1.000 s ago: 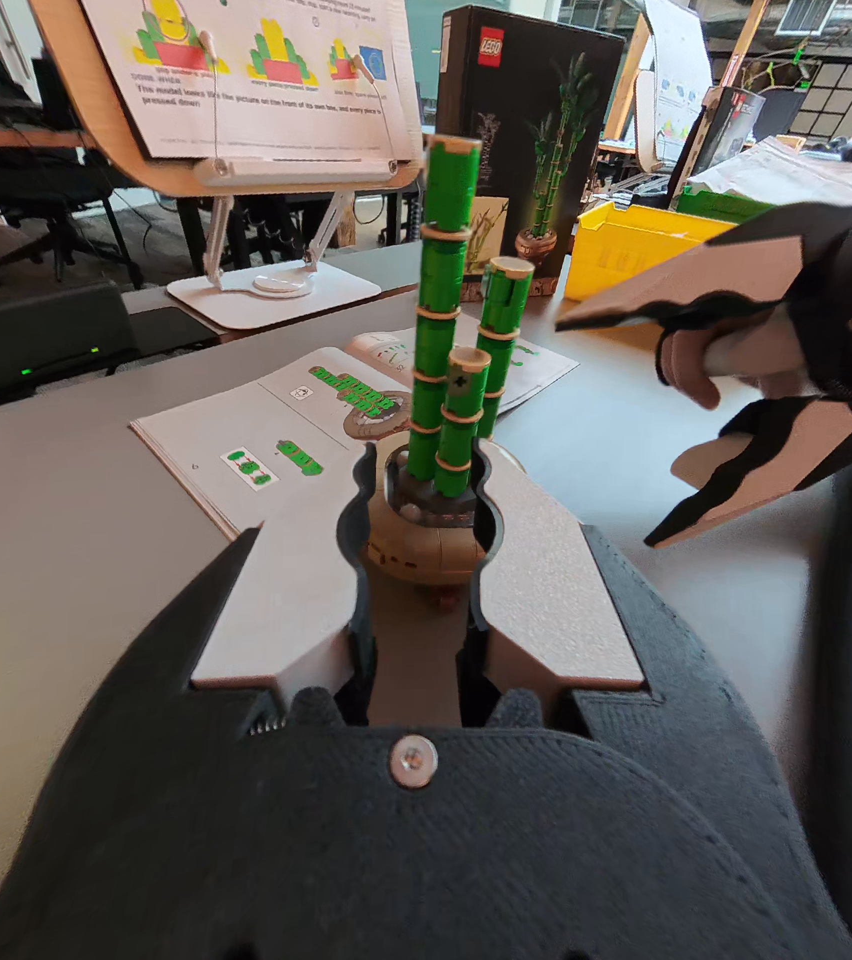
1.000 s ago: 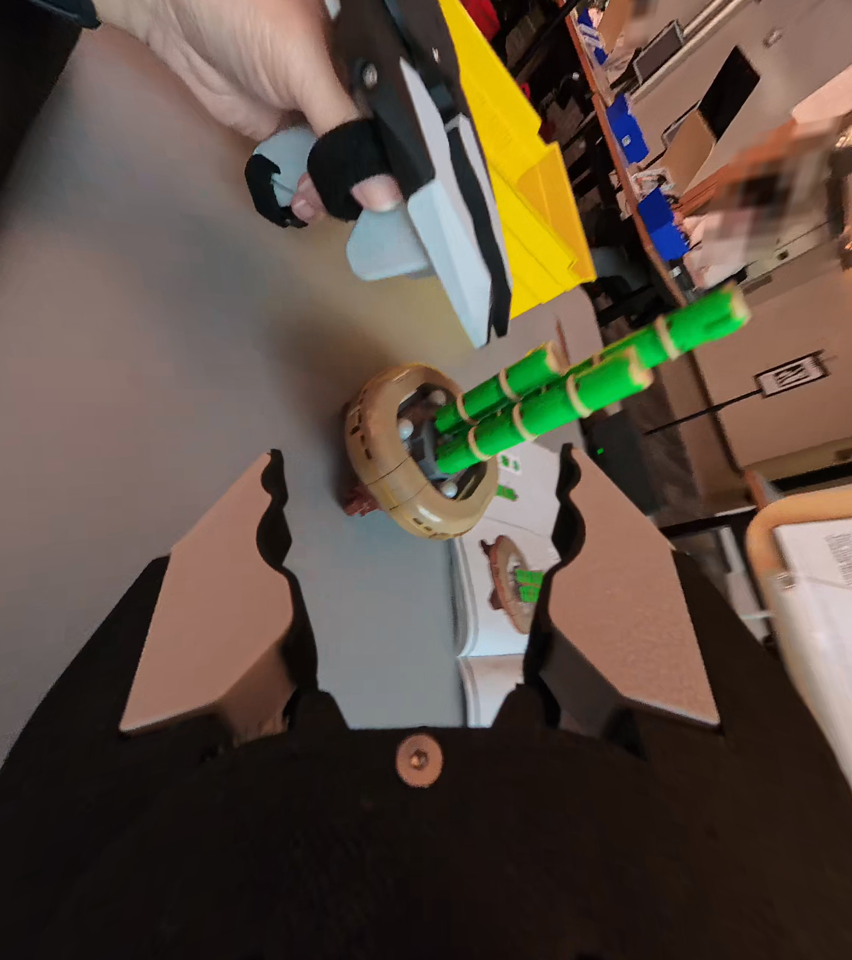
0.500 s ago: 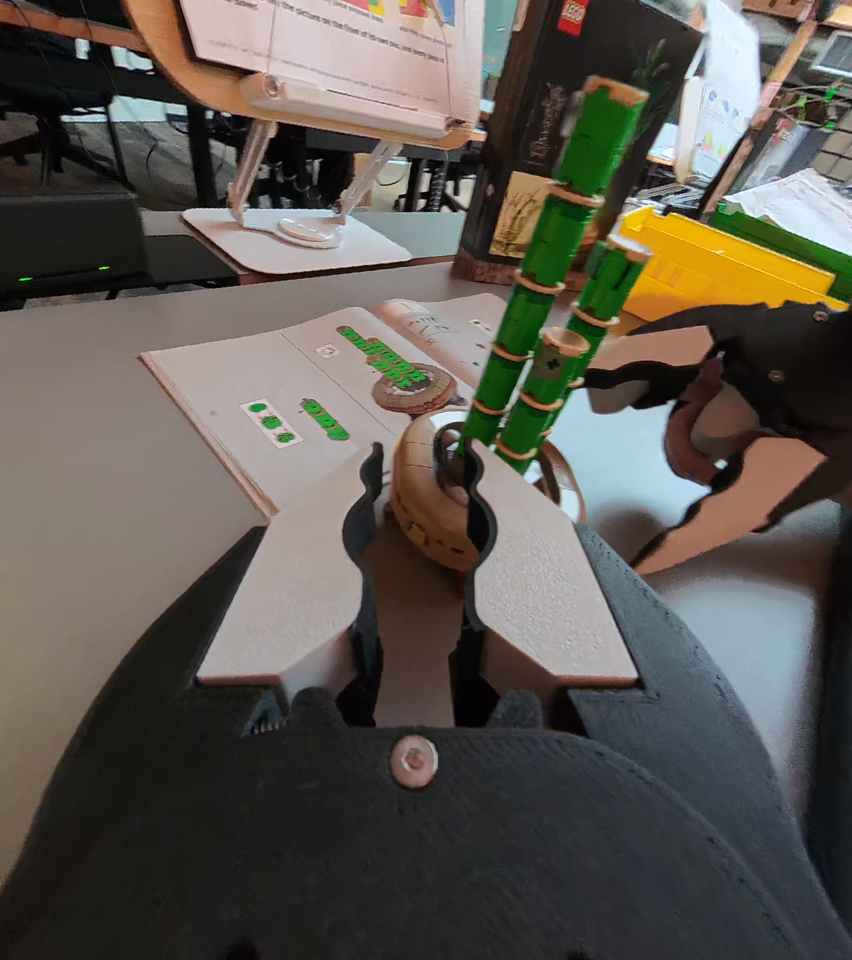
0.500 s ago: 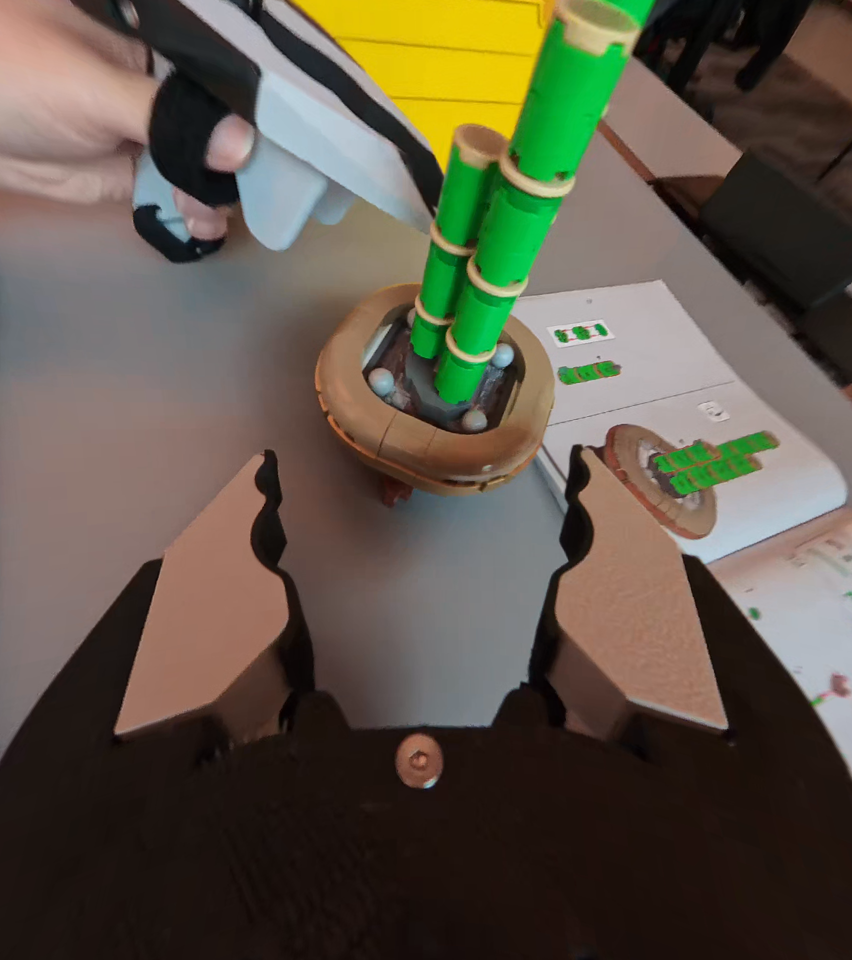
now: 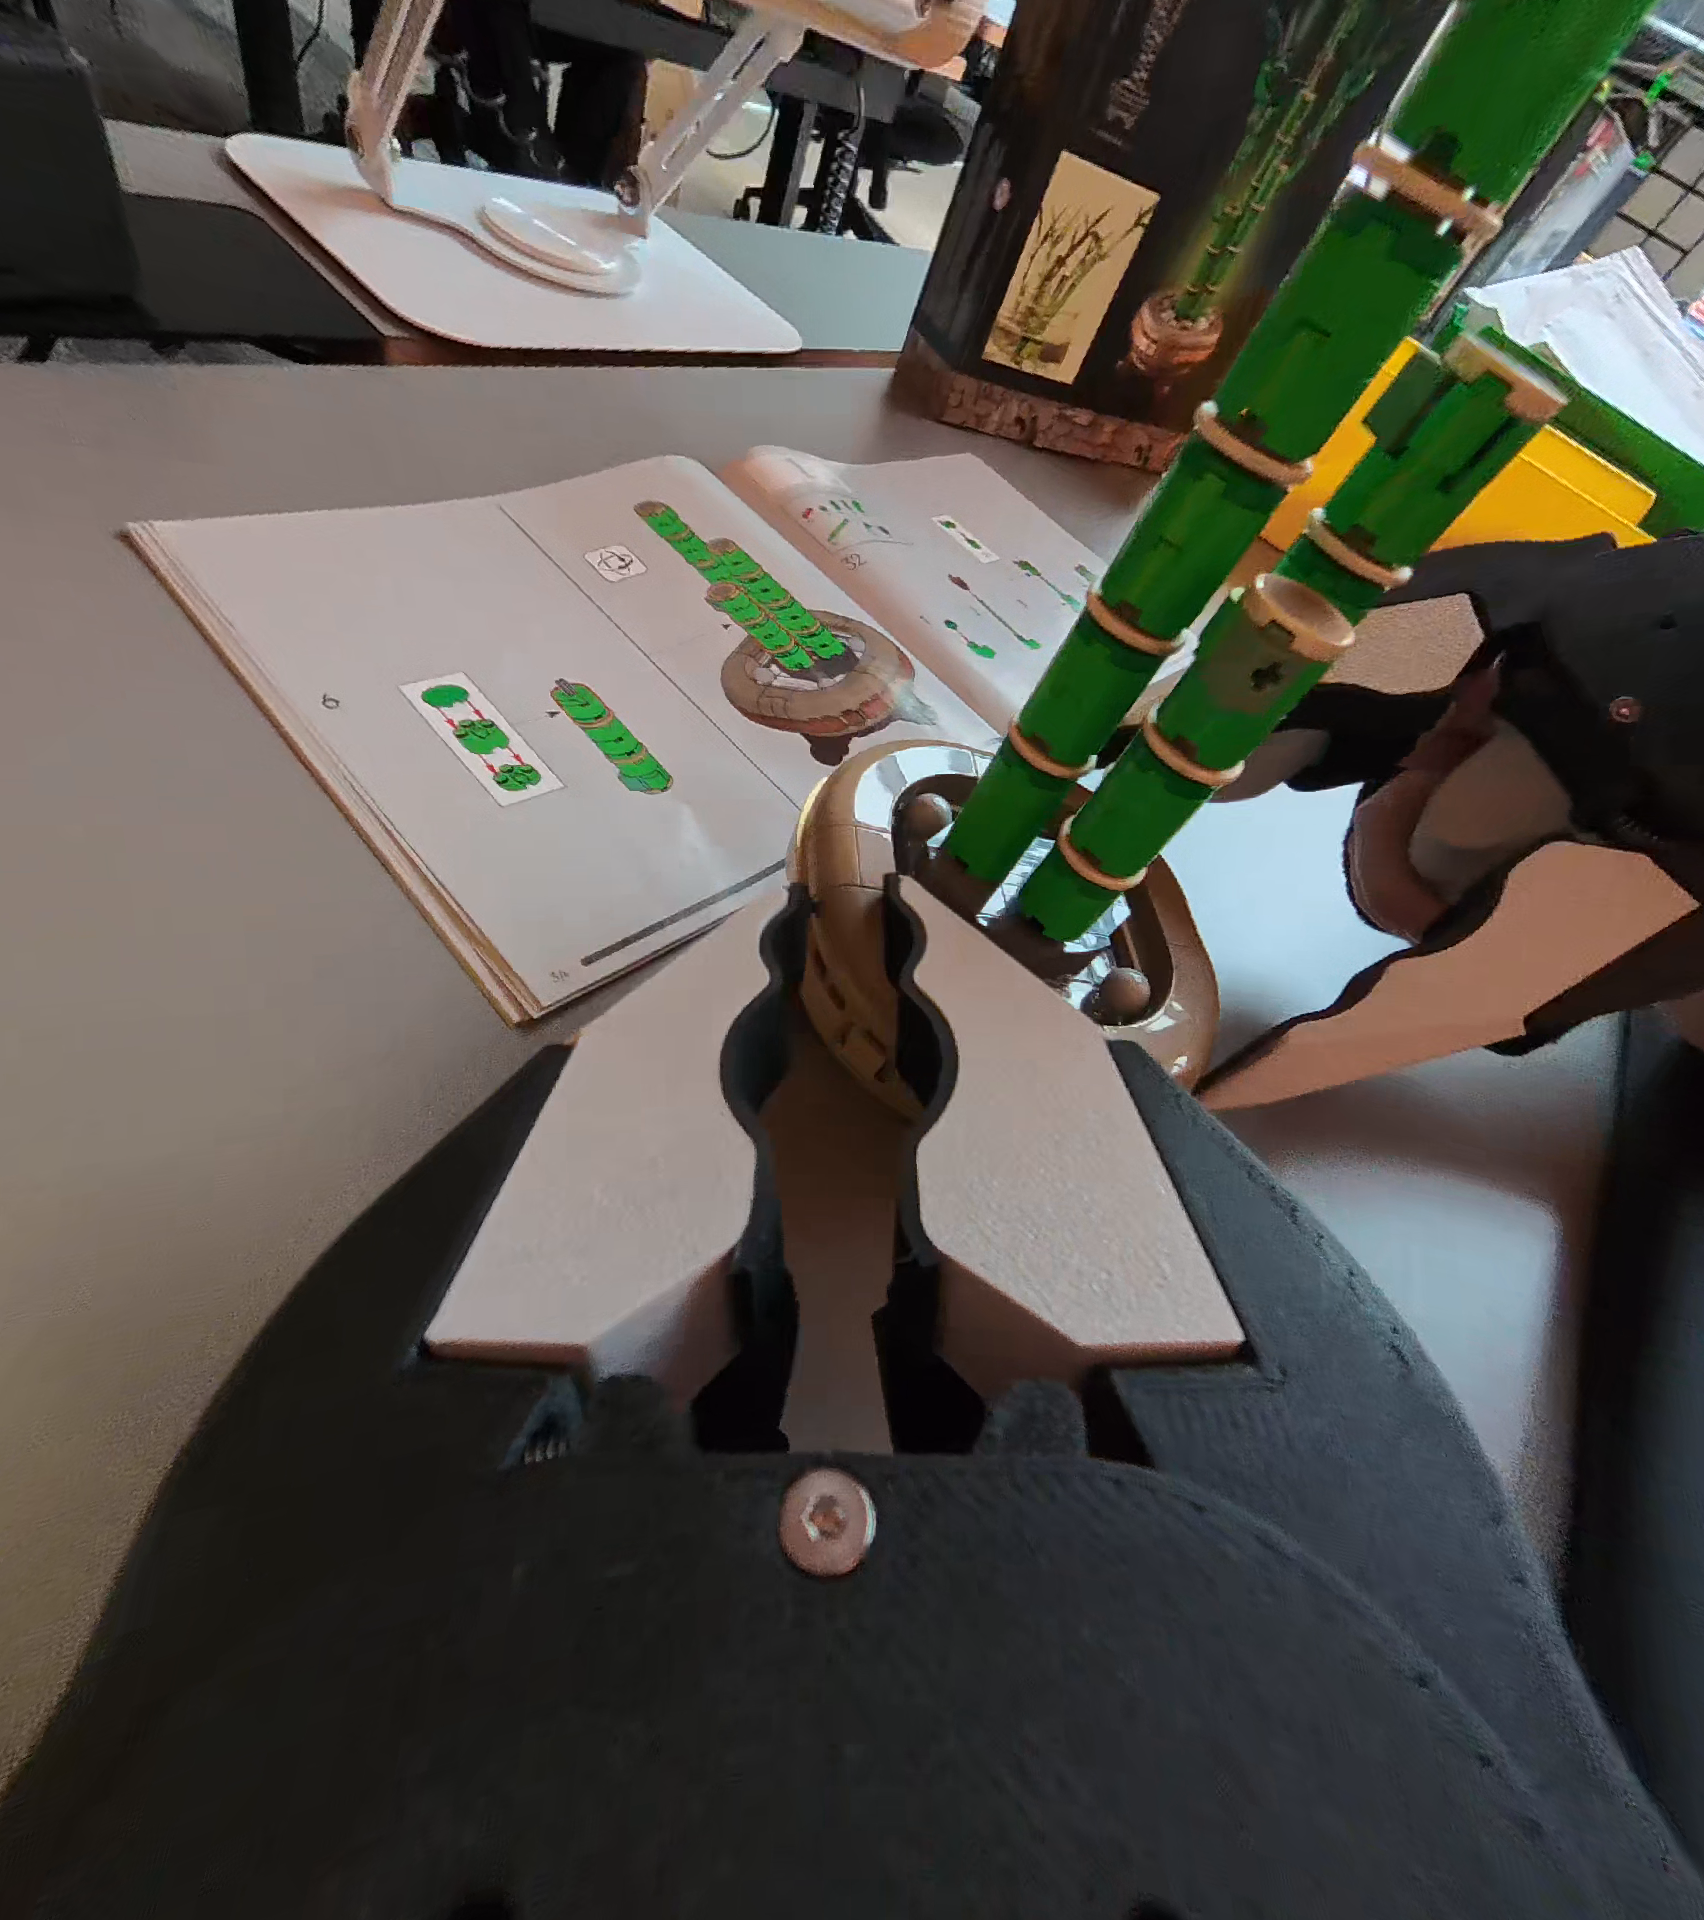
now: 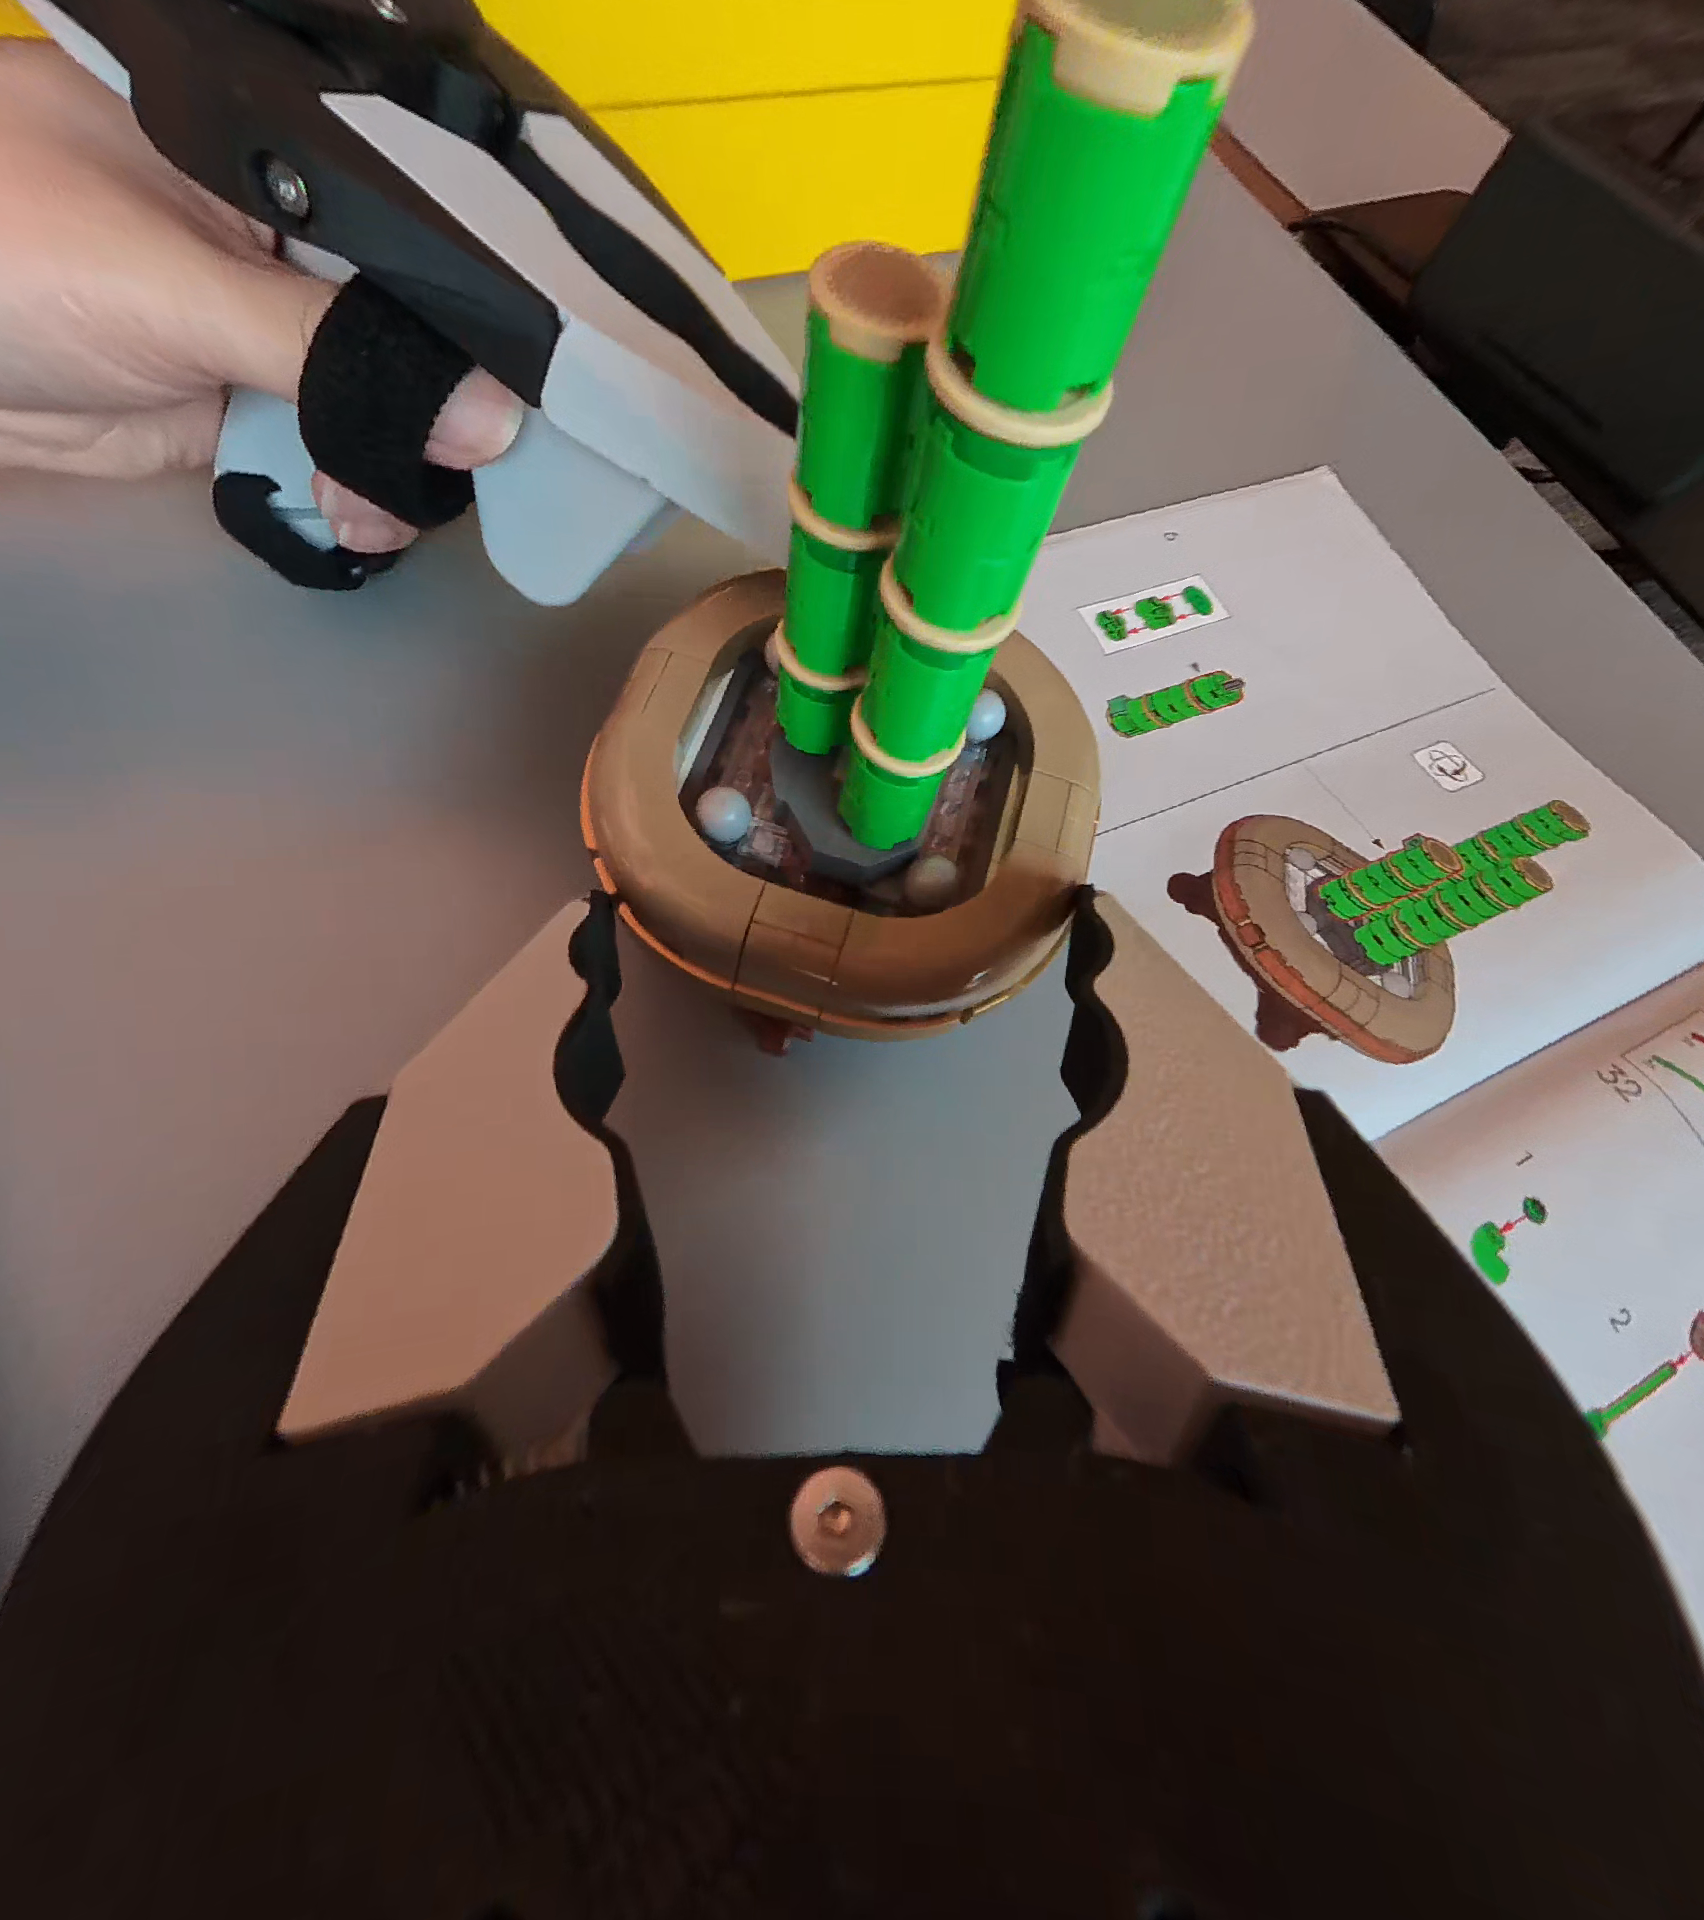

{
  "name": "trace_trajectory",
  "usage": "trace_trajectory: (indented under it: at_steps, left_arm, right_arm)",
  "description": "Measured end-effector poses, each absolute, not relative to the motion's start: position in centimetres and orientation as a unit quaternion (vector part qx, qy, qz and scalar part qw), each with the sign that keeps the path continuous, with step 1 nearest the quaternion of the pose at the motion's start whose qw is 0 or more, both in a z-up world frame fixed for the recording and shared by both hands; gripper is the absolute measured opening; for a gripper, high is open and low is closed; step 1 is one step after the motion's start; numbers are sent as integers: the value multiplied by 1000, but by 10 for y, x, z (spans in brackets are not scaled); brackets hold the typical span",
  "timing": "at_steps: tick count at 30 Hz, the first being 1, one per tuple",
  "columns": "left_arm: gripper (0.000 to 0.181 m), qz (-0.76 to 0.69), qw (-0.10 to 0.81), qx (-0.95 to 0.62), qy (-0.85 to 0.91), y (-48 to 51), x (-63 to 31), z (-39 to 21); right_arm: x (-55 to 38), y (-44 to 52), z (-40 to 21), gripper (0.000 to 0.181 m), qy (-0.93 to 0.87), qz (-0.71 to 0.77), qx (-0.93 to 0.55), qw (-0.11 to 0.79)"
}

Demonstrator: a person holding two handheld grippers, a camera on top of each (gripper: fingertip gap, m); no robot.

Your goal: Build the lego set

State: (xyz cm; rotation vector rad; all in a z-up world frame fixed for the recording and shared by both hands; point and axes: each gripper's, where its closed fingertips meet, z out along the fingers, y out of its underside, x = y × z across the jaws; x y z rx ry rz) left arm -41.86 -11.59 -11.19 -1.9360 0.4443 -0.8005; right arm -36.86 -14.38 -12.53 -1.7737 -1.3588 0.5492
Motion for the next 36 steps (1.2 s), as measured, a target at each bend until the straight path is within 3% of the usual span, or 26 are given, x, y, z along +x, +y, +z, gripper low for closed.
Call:
trace_trajectory:
  at_steps: [10, 36]
  left_arm:
    - [1, -401, 413, -806, 136, -146, -415, -112]
    - [0, -350, 424, -818, 170, -153, -413, -113]
  right_arm:
    - [-356, -151, -127, 87, -664, 302, -596, 337]
    - [-357, -152, -127, 88, -667, 324, -578, 340]
